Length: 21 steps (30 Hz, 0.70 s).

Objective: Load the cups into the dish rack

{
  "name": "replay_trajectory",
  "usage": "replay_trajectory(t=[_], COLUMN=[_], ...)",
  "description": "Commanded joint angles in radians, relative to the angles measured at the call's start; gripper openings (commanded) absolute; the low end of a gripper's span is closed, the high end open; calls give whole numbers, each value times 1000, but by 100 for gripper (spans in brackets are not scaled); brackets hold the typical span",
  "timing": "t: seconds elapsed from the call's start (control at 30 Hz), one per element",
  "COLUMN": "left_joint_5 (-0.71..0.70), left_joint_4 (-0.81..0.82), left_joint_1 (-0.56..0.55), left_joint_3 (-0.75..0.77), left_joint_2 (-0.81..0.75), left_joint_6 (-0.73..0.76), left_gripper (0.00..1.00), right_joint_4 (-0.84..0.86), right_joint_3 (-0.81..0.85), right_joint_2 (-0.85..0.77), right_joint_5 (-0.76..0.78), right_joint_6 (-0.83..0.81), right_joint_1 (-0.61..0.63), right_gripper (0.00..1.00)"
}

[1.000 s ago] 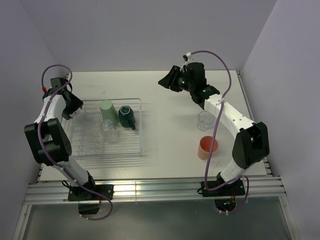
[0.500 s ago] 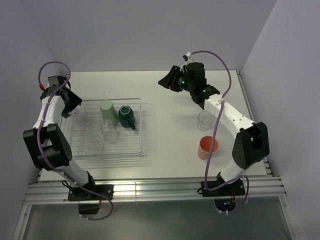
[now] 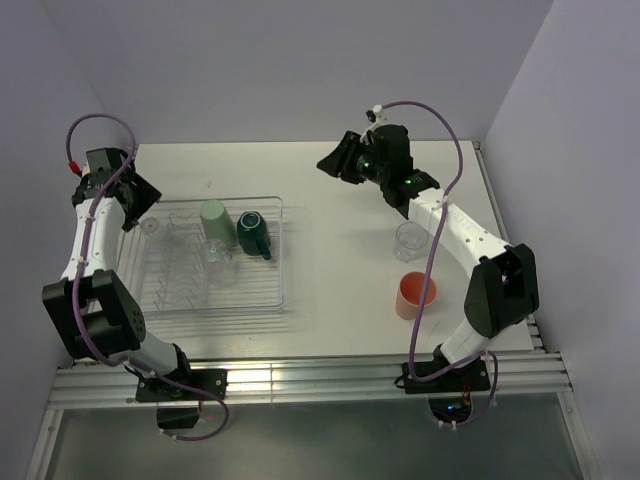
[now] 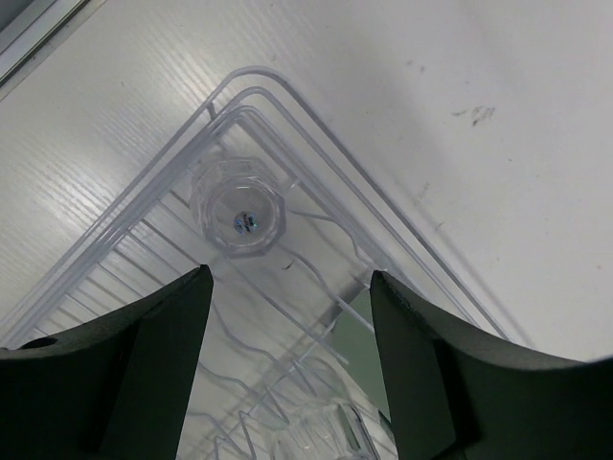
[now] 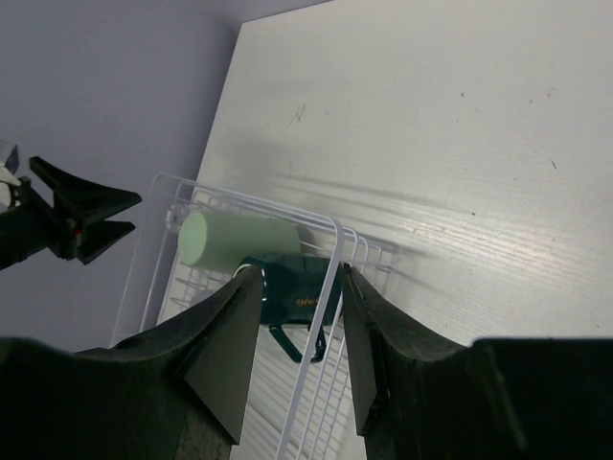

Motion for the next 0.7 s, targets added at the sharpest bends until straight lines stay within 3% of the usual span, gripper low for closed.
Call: replay_trajectory(t=[0.0,0.2,0.43,0.67], left_joint_5=[42,112,209,298], left_joint_4=[7,28,62,132], left_joint_1=[-21,-133,-366,-471], left_joint_3=[22,49,79,6], left_joint_2=[-87,-170,-225,-280], left_joint_6=[4,28,65,91], left_gripper=[73,75,76,77], right_joint_4=[-5,-118,-348,-585], right_joint_3=[25,30,27,-33], right_joint_2=[-33,-82,-168,-257], right_joint_5=[46,181,420,620], right_joint_6=[-33,-65,-119,-141], right_joint_1=[6,6,4,1], right_gripper=[46,46,46,48])
